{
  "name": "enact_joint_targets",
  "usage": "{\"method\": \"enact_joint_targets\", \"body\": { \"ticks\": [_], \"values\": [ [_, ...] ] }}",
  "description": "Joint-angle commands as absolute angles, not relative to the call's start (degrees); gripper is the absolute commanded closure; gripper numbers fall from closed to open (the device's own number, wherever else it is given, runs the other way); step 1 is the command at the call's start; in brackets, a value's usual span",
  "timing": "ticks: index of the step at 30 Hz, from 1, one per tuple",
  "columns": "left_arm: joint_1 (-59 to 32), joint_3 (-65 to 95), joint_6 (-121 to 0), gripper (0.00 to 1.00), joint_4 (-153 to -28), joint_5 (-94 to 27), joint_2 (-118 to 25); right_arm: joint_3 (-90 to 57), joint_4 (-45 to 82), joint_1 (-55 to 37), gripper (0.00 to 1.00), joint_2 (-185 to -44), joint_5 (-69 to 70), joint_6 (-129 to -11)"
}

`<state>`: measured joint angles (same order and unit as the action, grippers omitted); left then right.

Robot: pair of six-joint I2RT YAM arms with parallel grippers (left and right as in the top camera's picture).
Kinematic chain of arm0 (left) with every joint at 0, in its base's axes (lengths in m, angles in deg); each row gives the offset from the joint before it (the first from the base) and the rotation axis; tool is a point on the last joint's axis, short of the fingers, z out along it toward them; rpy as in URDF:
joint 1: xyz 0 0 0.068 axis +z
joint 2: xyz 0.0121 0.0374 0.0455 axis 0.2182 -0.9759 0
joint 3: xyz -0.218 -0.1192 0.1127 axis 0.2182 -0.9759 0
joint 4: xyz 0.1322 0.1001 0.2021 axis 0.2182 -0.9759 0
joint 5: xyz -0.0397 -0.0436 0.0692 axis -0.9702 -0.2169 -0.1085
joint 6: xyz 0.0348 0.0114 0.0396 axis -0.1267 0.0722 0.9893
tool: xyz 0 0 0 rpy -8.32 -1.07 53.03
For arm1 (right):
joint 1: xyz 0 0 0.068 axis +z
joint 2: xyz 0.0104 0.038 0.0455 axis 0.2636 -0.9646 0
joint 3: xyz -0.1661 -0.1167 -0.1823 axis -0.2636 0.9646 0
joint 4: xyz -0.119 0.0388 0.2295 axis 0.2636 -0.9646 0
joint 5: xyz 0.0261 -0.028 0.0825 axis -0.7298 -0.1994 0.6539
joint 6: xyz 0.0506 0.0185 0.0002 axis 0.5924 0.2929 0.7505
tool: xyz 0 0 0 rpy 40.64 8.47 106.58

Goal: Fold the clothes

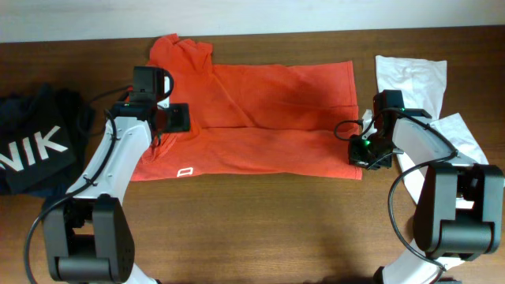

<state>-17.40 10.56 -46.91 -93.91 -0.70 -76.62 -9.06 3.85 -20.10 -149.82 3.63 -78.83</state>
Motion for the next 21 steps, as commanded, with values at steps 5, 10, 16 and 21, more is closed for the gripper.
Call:
{"method": "enact_joint_targets", "body": {
  "ticks": [5,10,16,21],
  "values": [
    [-17.2,10.1,-47.9,0.15,-104.84,-2.21,-76.95,-10.72,4.44,-19.84,0.84,-150.17,4.16,-79.23],
    [-17.2,8.12,-47.9,0.46,-103.79,-2.23,-78.09,-17.87,2.28,-19.82,0.84,-150.17,4.2,-79.23],
    [-17.03,6.72,-47.9,0.45,-102.61,6.95,-83.53,-18.11,1.82,-19.8,0.84,-150.17,4.18,-79.23],
    [-15.98,6.72,-47.88,0.39,-101.3,9.7,-84.69,-18.11,1.78,-19.8,0.84,-150.17,4.16,-79.25]
  ]
}}
